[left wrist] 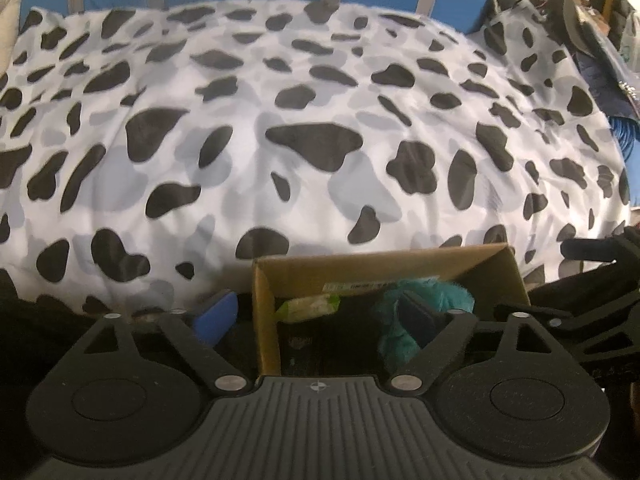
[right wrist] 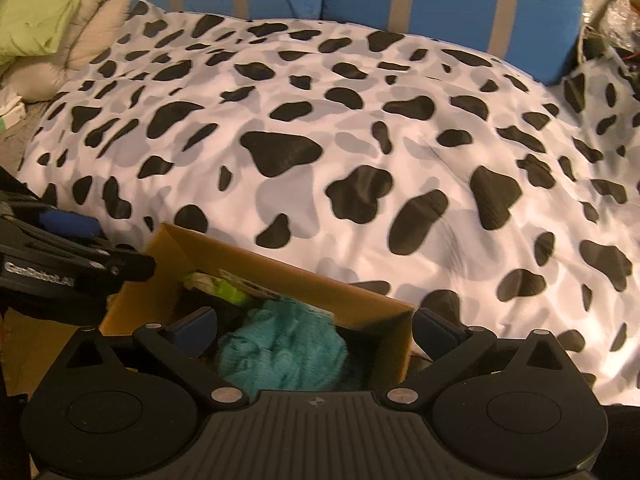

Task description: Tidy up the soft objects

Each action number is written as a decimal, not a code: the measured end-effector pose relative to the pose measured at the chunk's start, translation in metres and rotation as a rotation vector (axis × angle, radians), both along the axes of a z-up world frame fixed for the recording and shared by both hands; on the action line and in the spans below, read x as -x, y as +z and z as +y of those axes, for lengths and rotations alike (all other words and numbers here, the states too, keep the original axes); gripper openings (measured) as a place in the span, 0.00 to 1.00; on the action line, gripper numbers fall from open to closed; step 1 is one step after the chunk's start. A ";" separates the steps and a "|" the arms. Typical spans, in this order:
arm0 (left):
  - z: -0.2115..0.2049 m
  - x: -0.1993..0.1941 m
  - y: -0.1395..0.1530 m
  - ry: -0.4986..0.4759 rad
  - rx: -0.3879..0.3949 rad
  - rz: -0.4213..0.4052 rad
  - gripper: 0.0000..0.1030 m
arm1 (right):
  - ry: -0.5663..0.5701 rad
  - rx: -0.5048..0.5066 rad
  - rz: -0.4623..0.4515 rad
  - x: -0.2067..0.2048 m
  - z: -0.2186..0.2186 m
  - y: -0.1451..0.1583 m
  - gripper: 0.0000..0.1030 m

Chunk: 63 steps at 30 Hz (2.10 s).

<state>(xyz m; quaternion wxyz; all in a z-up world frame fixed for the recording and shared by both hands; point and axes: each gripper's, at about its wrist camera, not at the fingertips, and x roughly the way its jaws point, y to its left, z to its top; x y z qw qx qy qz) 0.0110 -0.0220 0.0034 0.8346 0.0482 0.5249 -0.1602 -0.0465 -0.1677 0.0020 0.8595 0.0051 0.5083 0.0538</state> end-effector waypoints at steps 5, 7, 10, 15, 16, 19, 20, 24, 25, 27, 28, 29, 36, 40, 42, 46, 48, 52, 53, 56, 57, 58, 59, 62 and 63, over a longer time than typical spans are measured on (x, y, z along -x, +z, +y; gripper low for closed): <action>-0.005 0.003 0.003 -0.005 -0.020 -0.014 1.00 | -0.045 0.034 0.012 0.005 -0.003 0.002 1.00; -0.007 0.006 0.002 -0.003 -0.035 0.001 1.00 | -0.075 0.023 0.037 0.007 -0.007 0.001 1.00; -0.007 0.013 0.000 -0.002 -0.043 0.041 1.00 | -0.102 0.026 0.069 0.010 -0.007 0.000 1.00; -0.005 0.025 -0.010 0.018 -0.073 0.132 1.00 | -0.117 0.055 0.125 0.018 0.000 -0.003 1.00; -0.004 0.027 -0.011 0.023 -0.078 0.144 1.00 | -0.118 0.057 0.139 0.020 0.001 -0.004 1.00; -0.002 0.032 -0.014 0.036 -0.091 0.177 1.00 | -0.116 0.063 0.173 0.025 0.005 -0.007 1.00; -0.002 0.033 -0.015 0.039 -0.096 0.187 1.00 | -0.117 0.066 0.180 0.027 0.006 -0.008 1.00; -0.005 0.033 -0.021 0.039 -0.138 0.219 1.00 | -0.136 0.046 0.237 0.033 0.008 -0.013 1.00; -0.006 0.033 -0.022 0.038 -0.151 0.226 1.00 | -0.140 0.040 0.258 0.034 0.008 -0.016 1.00; -0.009 0.032 -0.025 0.028 -0.165 0.231 1.00 | -0.138 0.042 0.280 0.035 0.009 -0.020 1.00; -0.010 0.033 -0.025 0.020 -0.172 0.230 1.00 | -0.140 0.045 0.285 0.035 0.009 -0.022 1.00; -0.012 0.033 -0.026 0.013 -0.181 0.230 1.00 | -0.143 0.042 0.293 0.034 0.008 -0.023 1.00; -0.014 0.032 -0.029 0.004 -0.196 0.236 1.00 | -0.155 0.042 0.323 0.031 0.006 -0.029 1.00; -0.014 0.032 -0.029 0.007 -0.195 0.239 1.00 | -0.159 0.039 0.328 0.030 0.006 -0.029 1.00; -0.014 0.032 -0.029 0.007 -0.195 0.240 1.00 | -0.158 0.041 0.331 0.029 0.006 -0.030 1.00; -0.014 0.032 -0.029 0.007 -0.195 0.240 1.00 | -0.156 0.048 0.333 0.030 0.006 -0.030 1.00; -0.014 0.032 -0.029 0.007 -0.195 0.240 1.00 | -0.156 0.051 0.334 0.029 0.007 -0.030 1.00; -0.014 0.032 -0.029 0.010 -0.192 0.241 1.00 | -0.154 0.055 0.332 0.029 0.007 -0.030 1.00; -0.014 0.032 -0.029 0.010 -0.192 0.241 1.00 | -0.154 0.056 0.333 0.029 0.007 -0.030 1.00; -0.014 0.032 -0.029 0.012 -0.191 0.242 1.00 | -0.153 0.057 0.334 0.029 0.007 -0.030 1.00; -0.014 0.032 -0.030 0.012 -0.191 0.242 1.00 | -0.152 0.058 0.335 0.029 0.007 -0.030 1.00; -0.014 0.032 -0.030 0.012 -0.192 0.243 1.00 | -0.151 0.058 0.335 0.029 0.007 -0.030 1.00; -0.014 0.032 -0.029 0.012 -0.191 0.243 1.00 | -0.151 0.059 0.336 0.029 0.007 -0.030 1.00; -0.014 0.032 -0.030 0.012 -0.191 0.243 1.00 | -0.150 0.060 0.337 0.029 0.007 -0.030 1.00; -0.014 0.032 -0.030 0.012 -0.191 0.243 1.00 | -0.150 0.060 0.337 0.029 0.007 -0.030 1.00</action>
